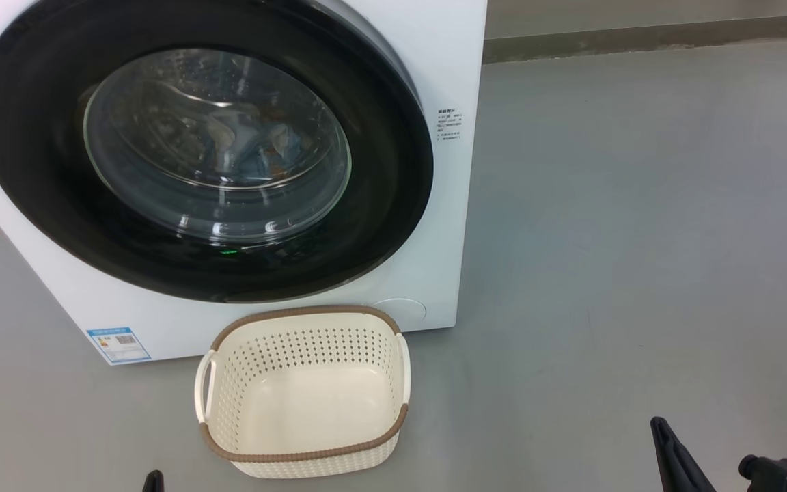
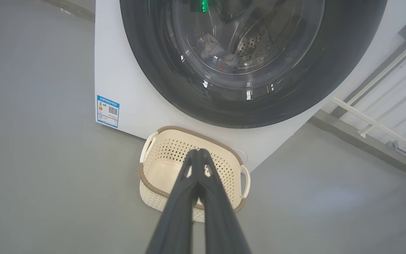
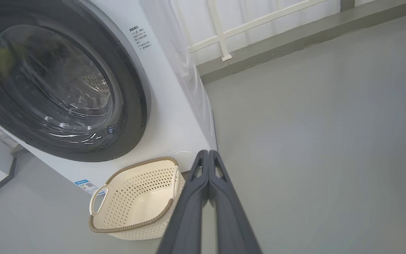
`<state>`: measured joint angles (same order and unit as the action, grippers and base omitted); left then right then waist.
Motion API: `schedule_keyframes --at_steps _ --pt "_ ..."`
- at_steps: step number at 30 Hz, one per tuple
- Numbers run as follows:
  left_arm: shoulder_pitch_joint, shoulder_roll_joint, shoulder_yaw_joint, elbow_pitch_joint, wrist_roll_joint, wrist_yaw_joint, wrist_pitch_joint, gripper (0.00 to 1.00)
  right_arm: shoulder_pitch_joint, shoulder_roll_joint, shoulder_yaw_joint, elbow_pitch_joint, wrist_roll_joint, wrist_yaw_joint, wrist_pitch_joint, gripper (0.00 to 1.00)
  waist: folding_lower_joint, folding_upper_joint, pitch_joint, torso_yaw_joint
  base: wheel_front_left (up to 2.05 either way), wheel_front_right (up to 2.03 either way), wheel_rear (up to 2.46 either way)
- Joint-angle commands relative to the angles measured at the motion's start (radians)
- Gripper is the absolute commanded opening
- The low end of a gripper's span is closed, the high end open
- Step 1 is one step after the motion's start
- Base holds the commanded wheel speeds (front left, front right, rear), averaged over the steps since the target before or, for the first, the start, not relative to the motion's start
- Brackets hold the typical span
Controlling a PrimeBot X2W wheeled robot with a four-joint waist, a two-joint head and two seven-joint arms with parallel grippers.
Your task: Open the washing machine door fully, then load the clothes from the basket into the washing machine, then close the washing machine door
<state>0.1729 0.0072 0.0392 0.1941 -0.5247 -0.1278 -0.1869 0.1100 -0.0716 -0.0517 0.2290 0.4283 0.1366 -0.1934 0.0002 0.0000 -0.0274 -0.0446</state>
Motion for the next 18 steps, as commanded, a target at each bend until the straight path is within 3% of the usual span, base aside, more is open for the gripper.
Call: schedule_keyframes --at_steps 1,18 --pt "-0.044 0.012 0.014 -0.017 -0.028 -0.001 0.007 0.0 -0.046 -0.007 -0.005 -0.021 0.034 -0.001 0.009 0.0 -0.0001 0.0 0.0 0.001 0.0 0.0 0.0" --pt "-0.085 0.017 0.024 -0.006 -0.208 -0.001 0.057 0.0 -0.075 -0.003 -0.013 -0.015 0.23 -0.002 0.058 0.0 -0.0001 0.0 0.006 0.008 0.0 0.0 0.0"
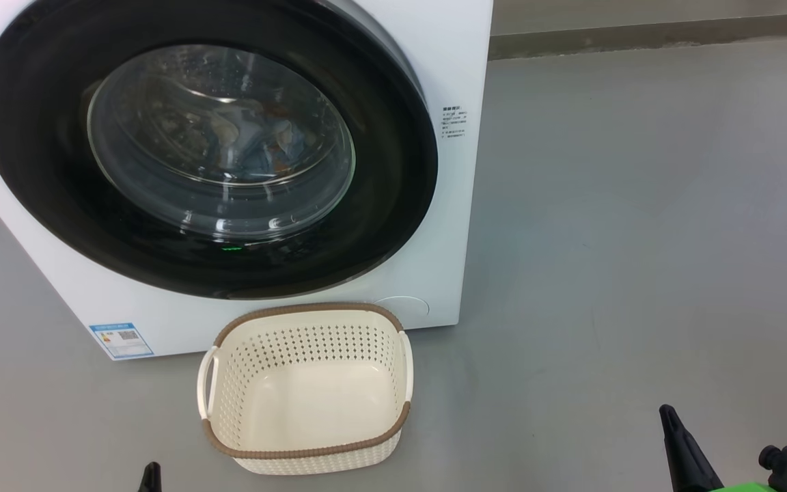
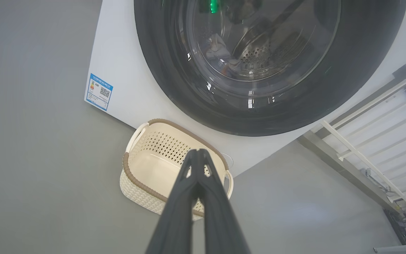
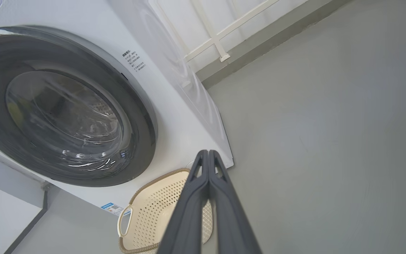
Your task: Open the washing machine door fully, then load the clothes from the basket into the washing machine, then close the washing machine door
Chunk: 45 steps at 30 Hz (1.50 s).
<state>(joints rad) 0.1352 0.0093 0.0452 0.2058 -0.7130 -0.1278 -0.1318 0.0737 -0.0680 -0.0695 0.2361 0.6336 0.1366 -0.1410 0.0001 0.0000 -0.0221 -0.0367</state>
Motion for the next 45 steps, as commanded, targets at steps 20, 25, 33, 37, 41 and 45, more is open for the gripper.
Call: schedule_keyframes --at_steps 20,25,33,37,41,45 --pt "-0.094 0.021 0.03 -0.004 -0.231 -0.001 0.061 0.0 -0.073 -0.002 -0.006 -0.015 0.255 -0.003 0.065 0.0 -0.0001 0.0 0.006 0.009 0.0 0.0 0.0" --pt "-0.106 0.023 0.033 0.0 -0.284 -0.002 0.075 0.0 -0.082 -0.001 -0.009 -0.013 0.313 -0.003 0.08 0.0 -0.0001 0.0 0.008 0.011 0.0 0.0 0.0" --pt "-0.123 0.025 0.037 0.005 -0.358 -0.002 0.096 0.0 -0.094 0.001 -0.013 -0.01 0.393 -0.004 0.1 0.0 -0.0001 0.0 0.01 0.014 0.0 0.0 0.0" --pt "-0.132 0.026 0.04 0.007 -0.4 -0.002 0.107 0.0 -0.101 0.002 -0.015 -0.009 0.439 -0.004 0.112 0.0 -0.0001 0.0 0.011 0.016 0.0 0.0 0.0" --pt "-0.142 0.028 0.042 0.01 -0.442 -0.002 0.119 0.0 -0.108 0.003 -0.017 -0.007 0.485 -0.004 0.124 0.0 -0.0001 0.0 0.012 0.018 0.0 0.0 0.0" --pt "-0.151 0.029 0.045 0.013 -0.484 -0.002 0.131 0.0 -0.114 0.004 -0.019 -0.006 0.53 -0.004 0.136 0.0 -0.0001 0.0 0.013 0.02 0.0 0.0 0.0"
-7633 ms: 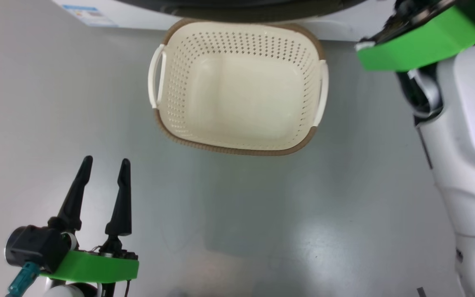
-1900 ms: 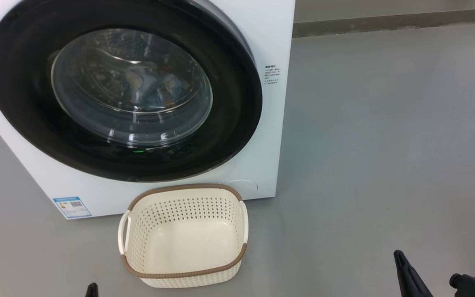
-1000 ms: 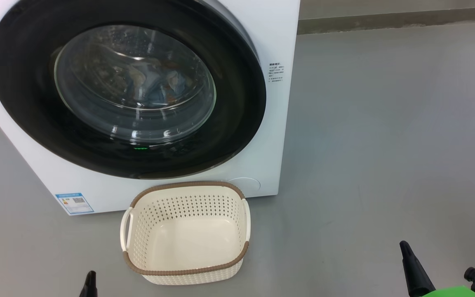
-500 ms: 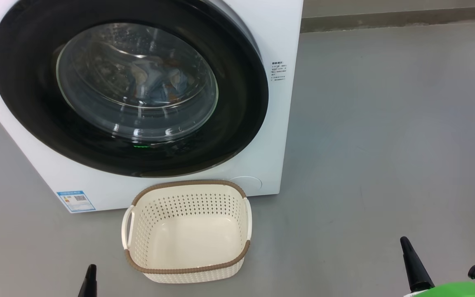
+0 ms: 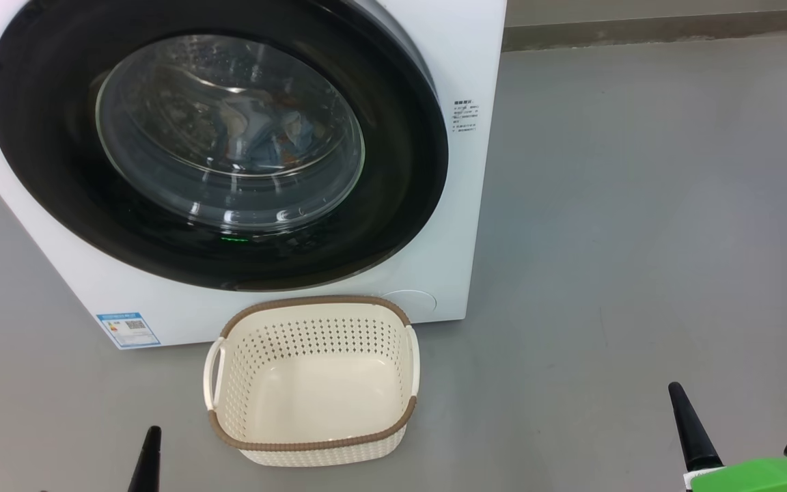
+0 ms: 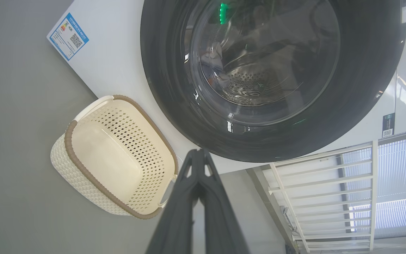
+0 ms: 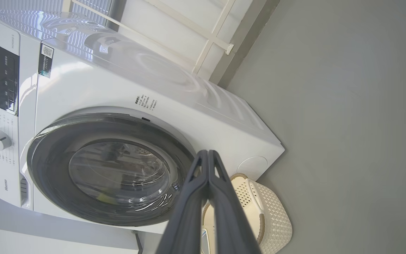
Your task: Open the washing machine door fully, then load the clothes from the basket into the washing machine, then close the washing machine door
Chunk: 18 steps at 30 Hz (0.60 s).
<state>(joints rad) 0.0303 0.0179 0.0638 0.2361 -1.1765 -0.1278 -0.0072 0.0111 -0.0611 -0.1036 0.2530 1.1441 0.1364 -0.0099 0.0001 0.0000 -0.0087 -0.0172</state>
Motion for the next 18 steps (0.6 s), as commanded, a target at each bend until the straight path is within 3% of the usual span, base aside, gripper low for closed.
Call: schedule_keyframes --at_steps 1,18 --pt "-0.049 0.021 0.027 -0.017 -0.031 -0.002 0.009 0.0 -0.054 -0.002 0.014 -0.022 0.031 -0.004 0.008 0.0 0.0 0.0 0.0 0.001 0.0 0.0 0.0" --pt "-0.089 0.026 0.037 -0.005 -0.211 -0.002 0.059 0.0 -0.083 0.002 0.004 -0.016 0.227 -0.005 0.059 0.0 0.0 0.0 0.005 0.008 0.0 0.0 0.0"
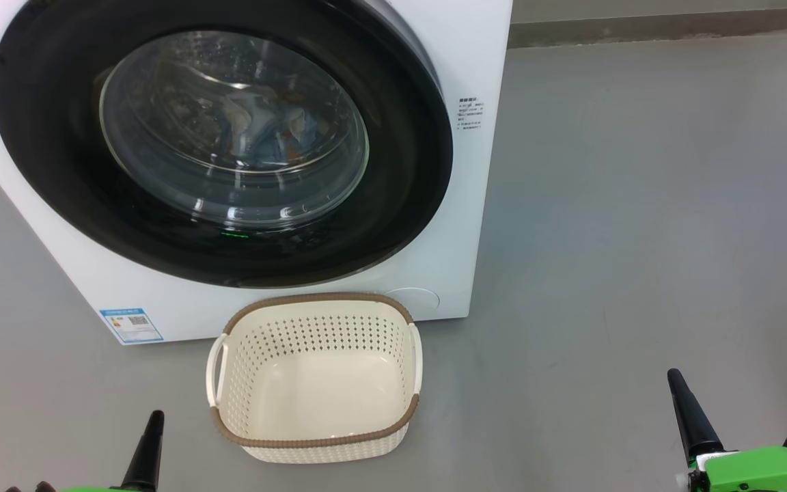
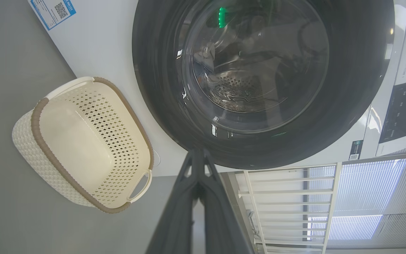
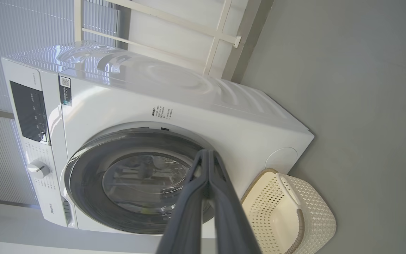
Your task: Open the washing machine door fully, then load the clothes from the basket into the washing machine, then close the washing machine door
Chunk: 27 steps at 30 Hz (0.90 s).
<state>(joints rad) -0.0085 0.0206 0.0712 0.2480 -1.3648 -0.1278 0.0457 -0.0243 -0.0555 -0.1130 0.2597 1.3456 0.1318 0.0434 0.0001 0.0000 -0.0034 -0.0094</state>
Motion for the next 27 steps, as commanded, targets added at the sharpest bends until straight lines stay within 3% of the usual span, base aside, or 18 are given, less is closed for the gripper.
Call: schedule_keyframes --at_steps 1,22,27 --pt "-0.053 0.023 0.03 -0.016 -0.034 -0.002 0.009 0.0 -0.049 -0.003 0.013 -0.022 0.037 0.0 0.008 0.0 0.0 0.0 0.0 0.001 0.0 0.0 0.0" --pt "-0.1 0.03 0.042 -0.003 -0.244 -0.003 0.067 0.0 -0.083 0.003 0.002 -0.015 0.265 -0.001 0.068 0.0 0.0 0.0 0.006 0.009 0.0 0.0 0.0" --pt "-0.1 0.03 0.042 -0.003 -0.244 -0.003 0.067 0.0 -0.083 0.003 0.001 -0.015 0.265 -0.001 0.068 0.0 0.0 0.0 0.006 0.009 0.0 0.0 0.0"
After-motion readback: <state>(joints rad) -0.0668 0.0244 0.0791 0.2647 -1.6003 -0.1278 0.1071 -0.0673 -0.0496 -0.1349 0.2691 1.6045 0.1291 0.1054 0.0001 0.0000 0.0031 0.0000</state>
